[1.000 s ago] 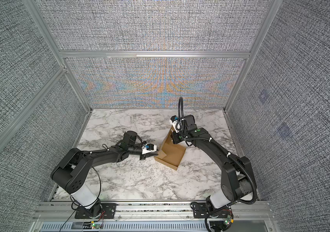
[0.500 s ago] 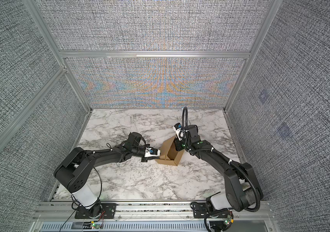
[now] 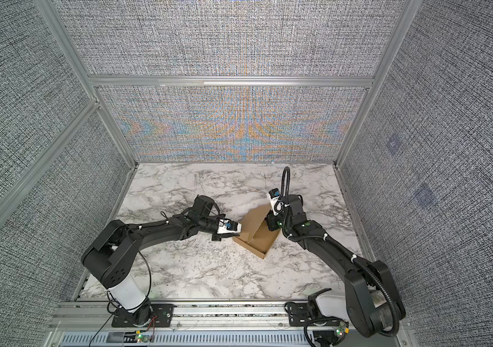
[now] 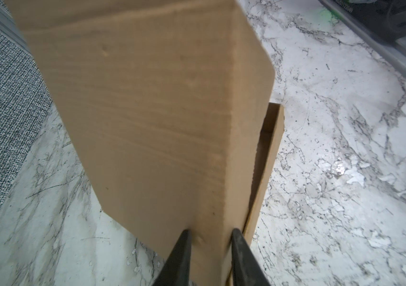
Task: Assemble paper box
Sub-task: Fold the lid at the center of the table.
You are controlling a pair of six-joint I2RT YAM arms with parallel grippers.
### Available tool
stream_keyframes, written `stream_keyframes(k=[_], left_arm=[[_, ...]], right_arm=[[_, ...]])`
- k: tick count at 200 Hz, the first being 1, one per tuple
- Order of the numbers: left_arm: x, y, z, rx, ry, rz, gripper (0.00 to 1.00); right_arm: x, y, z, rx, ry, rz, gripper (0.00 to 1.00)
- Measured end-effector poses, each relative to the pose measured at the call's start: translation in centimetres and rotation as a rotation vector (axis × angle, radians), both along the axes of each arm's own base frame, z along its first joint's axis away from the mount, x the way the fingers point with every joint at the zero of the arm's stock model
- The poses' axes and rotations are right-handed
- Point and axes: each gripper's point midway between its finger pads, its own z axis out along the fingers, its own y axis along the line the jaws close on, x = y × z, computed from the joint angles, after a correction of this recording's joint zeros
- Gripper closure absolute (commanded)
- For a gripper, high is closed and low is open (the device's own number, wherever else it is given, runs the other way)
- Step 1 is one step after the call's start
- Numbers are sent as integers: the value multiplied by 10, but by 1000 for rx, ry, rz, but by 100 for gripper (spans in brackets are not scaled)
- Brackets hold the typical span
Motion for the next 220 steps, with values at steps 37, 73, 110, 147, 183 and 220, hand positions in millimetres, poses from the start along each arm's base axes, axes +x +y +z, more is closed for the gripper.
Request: stream_keyframes(k=[37,73,110,147,183,220], left_arm=[[-5,-2,-9,29,-15,-17,69],[-8,-3,-18,53,-19,-22,69],[-10,-6,-21,58,-32,-32,69],[-10,-9,-21,61,-41,-34,69],[-10,-11,-20,62,-42,-31,70],[-10,-12,-19,63,-38,-30,70]], right_arm=[[-13,-12,-11,38,44,-76,61],[-25,-18,-22,98,89,-140,60],[-34,-22,-18,166,102,-196,60],[-41,-26,-14,213,147,-252,59],[-54,-40,-31,197,252,-360,59],[-66,-48,-36,208,301,-426,58]])
